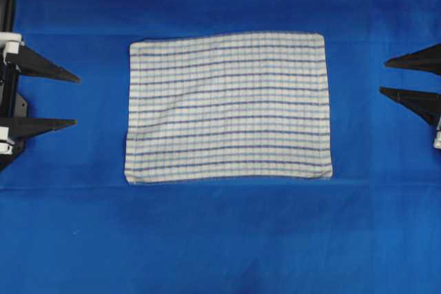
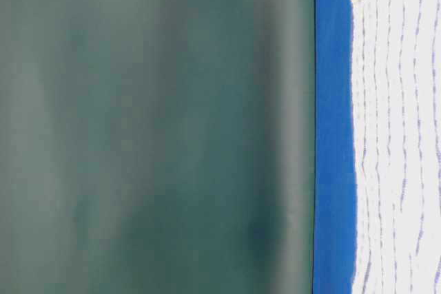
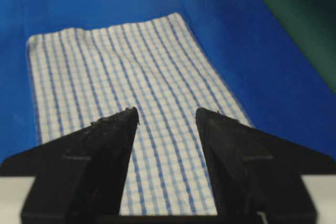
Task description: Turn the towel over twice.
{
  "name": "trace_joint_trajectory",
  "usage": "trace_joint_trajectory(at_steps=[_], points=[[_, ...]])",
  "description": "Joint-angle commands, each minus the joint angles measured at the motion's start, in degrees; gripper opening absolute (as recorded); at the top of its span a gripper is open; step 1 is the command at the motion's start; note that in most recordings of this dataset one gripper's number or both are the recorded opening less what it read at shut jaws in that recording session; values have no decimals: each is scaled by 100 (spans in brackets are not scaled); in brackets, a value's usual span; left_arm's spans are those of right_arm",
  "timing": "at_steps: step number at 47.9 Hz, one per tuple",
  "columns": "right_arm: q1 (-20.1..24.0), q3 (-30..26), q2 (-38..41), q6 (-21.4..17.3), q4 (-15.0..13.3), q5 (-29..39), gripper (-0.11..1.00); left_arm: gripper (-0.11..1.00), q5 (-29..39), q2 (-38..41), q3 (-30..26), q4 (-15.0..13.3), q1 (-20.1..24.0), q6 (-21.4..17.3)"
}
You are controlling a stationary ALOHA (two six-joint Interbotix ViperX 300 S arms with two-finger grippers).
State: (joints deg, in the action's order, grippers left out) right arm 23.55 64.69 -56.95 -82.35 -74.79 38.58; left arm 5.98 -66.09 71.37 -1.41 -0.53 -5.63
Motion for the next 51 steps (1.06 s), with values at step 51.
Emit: trace_joint_trajectory(at_steps=[51], points=[[-53,1125,-1951,185,-105,861,50,73,721,-1644,606,0,668,-132]])
